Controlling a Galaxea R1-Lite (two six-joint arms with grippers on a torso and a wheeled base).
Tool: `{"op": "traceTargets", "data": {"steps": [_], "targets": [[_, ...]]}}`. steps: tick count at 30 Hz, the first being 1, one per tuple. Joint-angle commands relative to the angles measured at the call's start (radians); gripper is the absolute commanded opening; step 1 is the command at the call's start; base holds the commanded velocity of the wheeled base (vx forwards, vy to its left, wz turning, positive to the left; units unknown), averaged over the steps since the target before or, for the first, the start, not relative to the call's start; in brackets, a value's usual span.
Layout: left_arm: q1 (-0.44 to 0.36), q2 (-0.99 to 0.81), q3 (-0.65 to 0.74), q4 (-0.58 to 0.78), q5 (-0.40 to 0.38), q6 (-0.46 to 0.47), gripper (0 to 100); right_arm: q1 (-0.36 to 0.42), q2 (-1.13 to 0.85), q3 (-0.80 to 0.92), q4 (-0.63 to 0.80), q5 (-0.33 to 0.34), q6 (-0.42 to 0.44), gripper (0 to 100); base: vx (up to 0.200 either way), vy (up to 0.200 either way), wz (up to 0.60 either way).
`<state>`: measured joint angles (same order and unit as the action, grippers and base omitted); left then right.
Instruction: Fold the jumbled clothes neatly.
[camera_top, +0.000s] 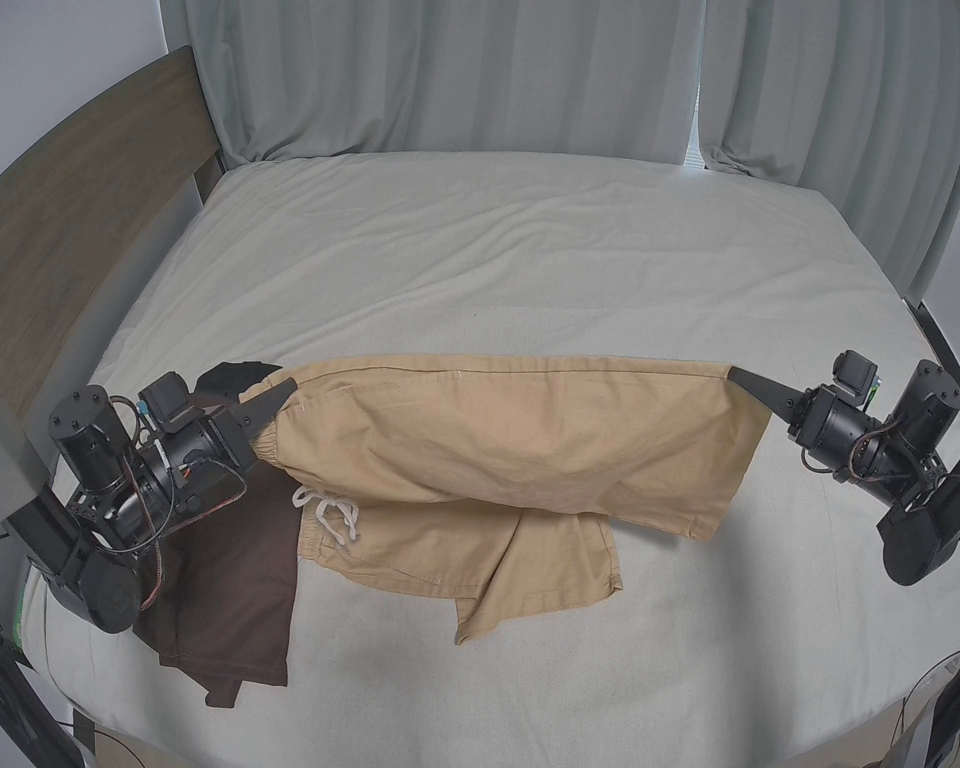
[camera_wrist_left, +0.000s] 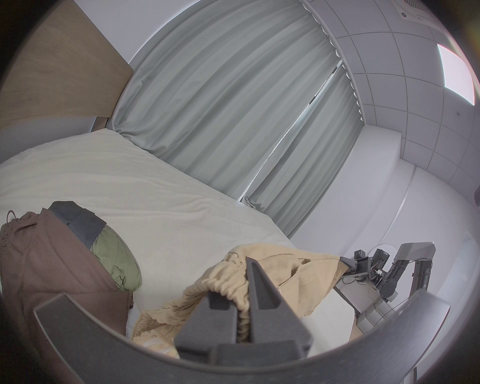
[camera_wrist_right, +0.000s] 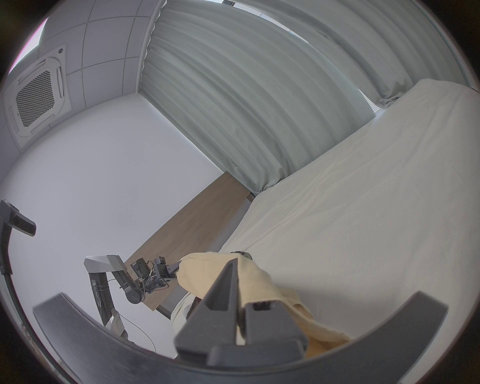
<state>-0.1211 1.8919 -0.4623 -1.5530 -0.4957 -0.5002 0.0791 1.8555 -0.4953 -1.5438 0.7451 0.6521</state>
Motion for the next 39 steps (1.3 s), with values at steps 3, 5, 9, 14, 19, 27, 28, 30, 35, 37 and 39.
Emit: {"op": "traceTargets", "data": {"steps": [3,5,9,14,19,27,28,30,35,37,39], "targets": [[0.006,0.009,-0.001,-0.001,0.002,0.0,0,-0.01,0.007,-0.005,-0.001,0.0,0.0,0,0.0,0.0,0.0],[0.008,0.01,-0.002,-0.001,0.002,0.0,0,-0.013,0.013,-0.008,-0.001,0.0,0.0,0,0.0,0.0,0.0],[0.012,0.012,-0.002,-0.001,0.002,0.0,0,-0.021,0.019,-0.012,-0.001,0.0,0.0,0,0.0,0.0,0.0],[0.012,0.012,-0.002,-0.001,0.002,0.0,0,-0.025,0.021,-0.019,-0.001,0.0,0.0,0,0.0,0.0,0.0],[0.012,0.012,-0.006,-0.001,0.003,0.0,0,-0.029,0.021,-0.02,-0.001,0.0,0.0,0,0.0,0.0,0.0],[0.014,0.018,-0.016,-0.001,0.006,-0.001,0,-0.019,0.025,-0.017,0.001,-0.001,-0.005,0,0.0,0.0,0.0],[0.014,0.015,-0.021,-0.001,0.006,-0.001,0,-0.019,0.027,-0.022,0.001,-0.001,-0.005,0,0.0,0.0,0.0],[0.014,0.015,-0.032,-0.001,0.008,-0.004,0,-0.016,0.036,-0.039,0.001,-0.001,-0.005,0,0.0,0.0,0.0],[0.014,0.047,-0.067,0.001,0.013,-0.004,0,-0.015,0.12,-0.138,0.001,-0.016,-0.008,0,0.0,0.0,0.0],[0.014,0.058,-0.09,0.001,0.017,-0.004,0,-0.015,0.134,-0.161,0.001,-0.035,-0.008,0,0.0,0.0,0.0],[0.012,0.085,-0.144,0.001,0.068,-0.009,0,-0.013,0.177,-0.203,0.001,-0.067,-0.009,0,0.0,0.0,0.0]]}}
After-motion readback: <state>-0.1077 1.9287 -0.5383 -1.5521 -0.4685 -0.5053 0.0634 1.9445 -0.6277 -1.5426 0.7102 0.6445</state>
